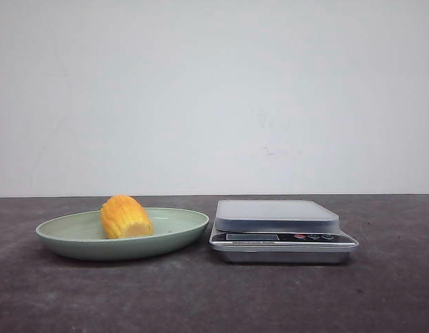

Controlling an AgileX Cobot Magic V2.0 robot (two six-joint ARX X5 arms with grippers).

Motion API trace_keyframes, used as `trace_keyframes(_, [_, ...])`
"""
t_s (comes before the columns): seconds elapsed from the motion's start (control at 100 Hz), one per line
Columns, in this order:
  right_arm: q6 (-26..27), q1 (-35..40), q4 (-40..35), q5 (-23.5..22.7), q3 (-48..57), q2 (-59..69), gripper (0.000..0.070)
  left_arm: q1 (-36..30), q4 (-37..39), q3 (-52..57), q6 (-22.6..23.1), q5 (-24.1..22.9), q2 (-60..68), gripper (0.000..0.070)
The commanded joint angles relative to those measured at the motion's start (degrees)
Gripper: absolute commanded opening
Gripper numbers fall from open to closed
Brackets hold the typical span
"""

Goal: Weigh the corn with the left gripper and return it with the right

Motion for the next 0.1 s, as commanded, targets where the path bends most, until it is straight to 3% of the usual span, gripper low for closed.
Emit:
trace_keyframes(0.0, [-0.39,-0.07,0.63,0.00,-0.28,-0.07,0.0007,0.04,0.22,-0.92,0.70,0.11,-0.04,0.0012])
trace_keyframes(0.09, [-0.39,-0.07,0.63,0.00,-0.28,-0.07,0.0007,0.04,0.22,-0.92,0.70,0.11,-0.04,0.0012])
